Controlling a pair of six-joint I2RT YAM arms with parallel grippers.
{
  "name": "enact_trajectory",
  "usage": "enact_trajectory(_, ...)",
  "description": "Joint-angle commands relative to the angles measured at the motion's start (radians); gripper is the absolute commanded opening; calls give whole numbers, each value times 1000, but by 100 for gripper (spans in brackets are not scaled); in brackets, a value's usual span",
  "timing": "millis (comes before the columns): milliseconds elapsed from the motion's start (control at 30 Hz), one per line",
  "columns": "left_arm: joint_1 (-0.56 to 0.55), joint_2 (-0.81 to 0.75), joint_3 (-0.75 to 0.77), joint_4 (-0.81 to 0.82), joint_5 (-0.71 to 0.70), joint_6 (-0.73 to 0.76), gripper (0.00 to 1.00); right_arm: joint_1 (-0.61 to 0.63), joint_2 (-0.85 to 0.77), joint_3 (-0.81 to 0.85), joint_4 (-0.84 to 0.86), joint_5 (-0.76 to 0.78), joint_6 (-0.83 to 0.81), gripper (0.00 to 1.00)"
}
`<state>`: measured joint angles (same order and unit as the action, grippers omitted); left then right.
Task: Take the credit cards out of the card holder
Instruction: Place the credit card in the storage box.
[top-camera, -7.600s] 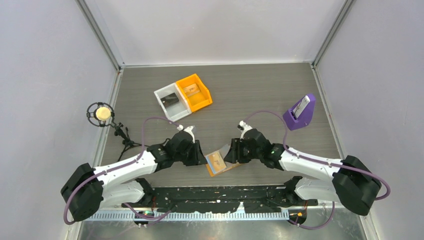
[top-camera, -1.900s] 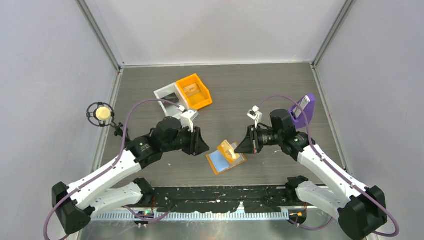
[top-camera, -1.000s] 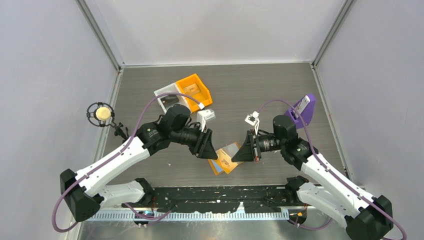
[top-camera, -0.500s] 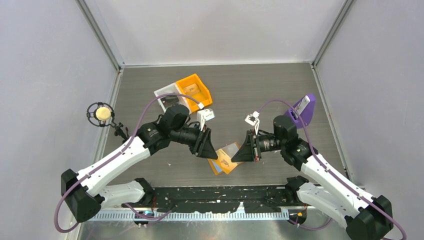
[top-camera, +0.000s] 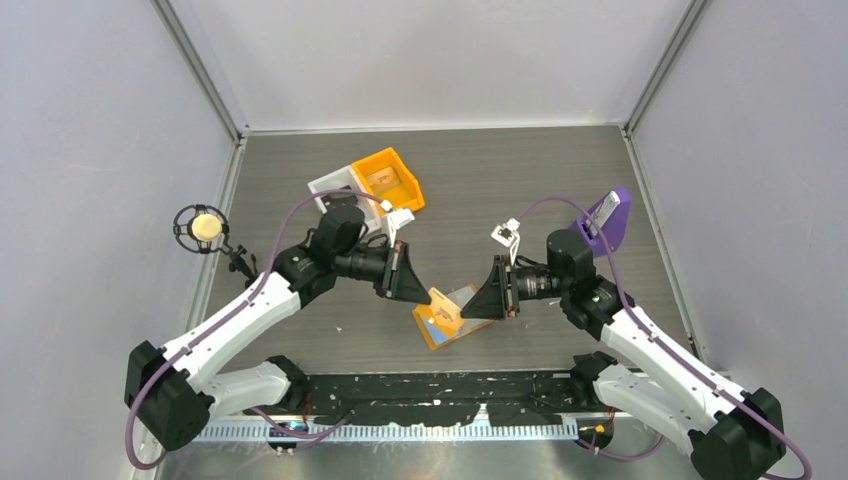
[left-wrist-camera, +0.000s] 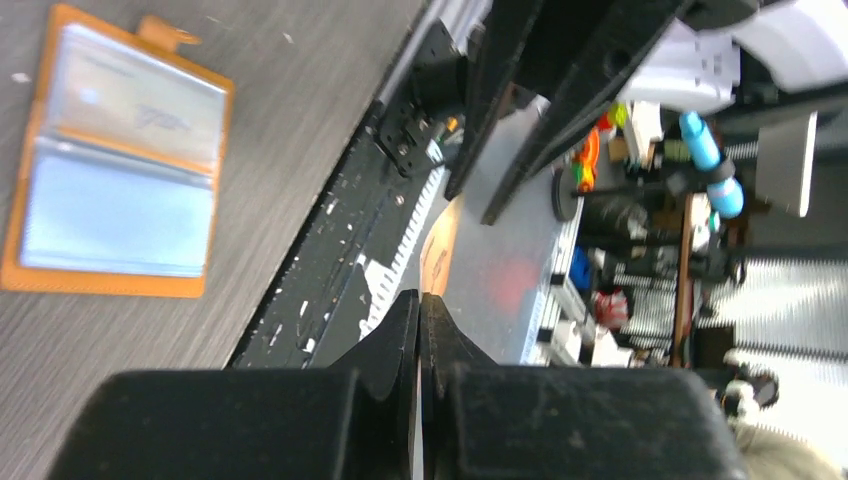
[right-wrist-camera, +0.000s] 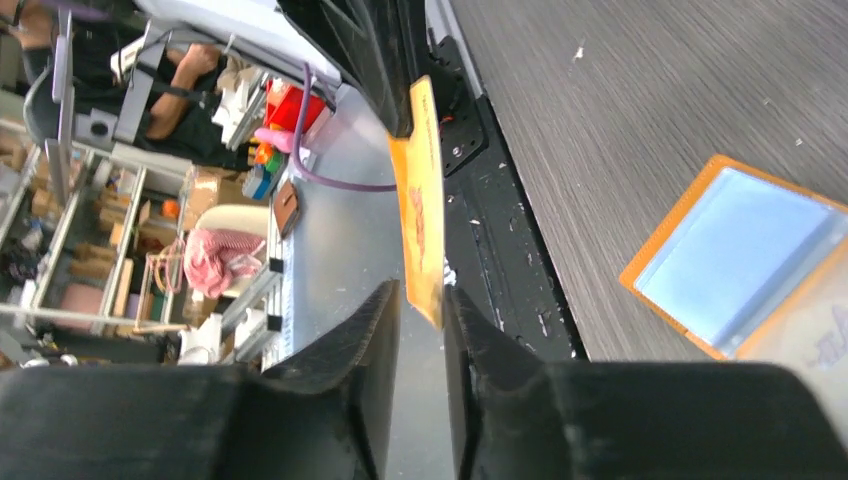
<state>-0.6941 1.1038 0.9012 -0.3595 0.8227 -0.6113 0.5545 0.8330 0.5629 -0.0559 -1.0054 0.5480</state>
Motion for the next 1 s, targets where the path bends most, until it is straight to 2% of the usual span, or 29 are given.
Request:
enact_trajectory(0,97,-65,-27,84,-64,-73,0,5,-28,29,0,95,24,39)
enact_trajectory(100,131,-84,5,8,-198,-37,0,6,-50,32,-4,161,43,57)
enact_trajectory(133,148,-86,16,-8,-252,-40,0,5,-54,32,-5,191,50,69)
enact_trajectory(200,176,-84,38,-20,-372,-65,0,5,-67,32,-5,229,57,83)
enact_trajectory(267,204,-75,58,-3,-480,-93,0,5,-81,32,-6,261,60,93)
enact_trajectory(333,222,-45,93,-5,-635,-109,0,5,-89,33,-11,288,60,100)
enact_trajectory(400,240,7,146,-10,-730,-118,0,5,-92,35,-17,310,60,96)
enact_trajectory(567,285,167,272,61,-851,-120,0,5,-74,35,-18,337,64,95)
enact_trajectory(800,312,407,427,136,-945,-67,0,5,-21,50,-18,321,68,95)
enact_trajectory(967,339,543,499,185,-993,-113,0,4,18,67,-17,336,67,95)
